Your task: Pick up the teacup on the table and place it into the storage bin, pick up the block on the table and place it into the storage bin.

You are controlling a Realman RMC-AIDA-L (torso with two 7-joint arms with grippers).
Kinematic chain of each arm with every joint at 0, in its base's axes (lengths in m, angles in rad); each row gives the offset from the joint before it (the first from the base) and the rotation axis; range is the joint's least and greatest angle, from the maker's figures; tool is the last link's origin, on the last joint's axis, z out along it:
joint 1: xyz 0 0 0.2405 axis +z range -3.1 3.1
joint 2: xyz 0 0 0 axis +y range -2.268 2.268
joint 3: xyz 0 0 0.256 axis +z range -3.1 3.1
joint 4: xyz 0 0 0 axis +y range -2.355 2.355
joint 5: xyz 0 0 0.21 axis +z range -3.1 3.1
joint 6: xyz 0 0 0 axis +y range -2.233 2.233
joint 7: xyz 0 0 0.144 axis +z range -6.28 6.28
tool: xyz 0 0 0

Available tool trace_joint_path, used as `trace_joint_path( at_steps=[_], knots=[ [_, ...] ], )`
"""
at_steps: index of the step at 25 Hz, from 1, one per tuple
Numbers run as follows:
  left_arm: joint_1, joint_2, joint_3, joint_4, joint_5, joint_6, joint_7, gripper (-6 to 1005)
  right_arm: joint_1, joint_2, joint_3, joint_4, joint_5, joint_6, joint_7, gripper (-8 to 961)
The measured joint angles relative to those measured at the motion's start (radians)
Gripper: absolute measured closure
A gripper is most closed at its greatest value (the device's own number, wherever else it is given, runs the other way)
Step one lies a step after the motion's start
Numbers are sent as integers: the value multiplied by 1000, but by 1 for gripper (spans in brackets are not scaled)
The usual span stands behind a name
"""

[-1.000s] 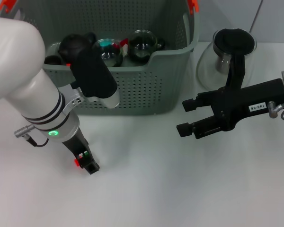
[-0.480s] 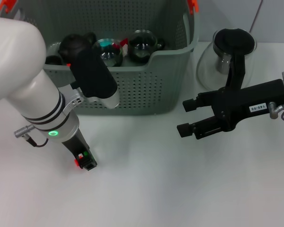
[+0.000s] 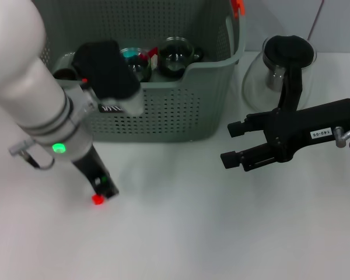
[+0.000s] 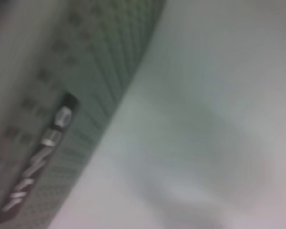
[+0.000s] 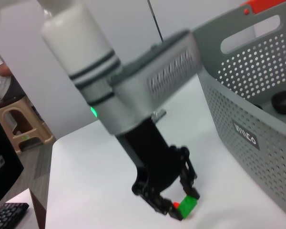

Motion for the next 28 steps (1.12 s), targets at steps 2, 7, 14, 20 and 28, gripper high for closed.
trace_joint_path(
  at_steps=[2,7,14,20,28],
  knots=[
    [-6,0,-77,-70,-16,53,13,589,0,0,1,0,1,-2,-1,8],
    [-84,14,-400,-183,-189,274,89,568,-1,0,1,0,1,-7,-4,9],
    [-183,116,-717,-142,-447,341,105,530,-1,0,0,0,1,-12,-13,9],
    [-236,215,-729,41,-471,111,89,498,0,0,-1,0,1,-24,-13,9],
    [-296,313,-701,359,-455,-133,82,455,6,-3,-3,-3,1,-37,-6,9]
  ],
)
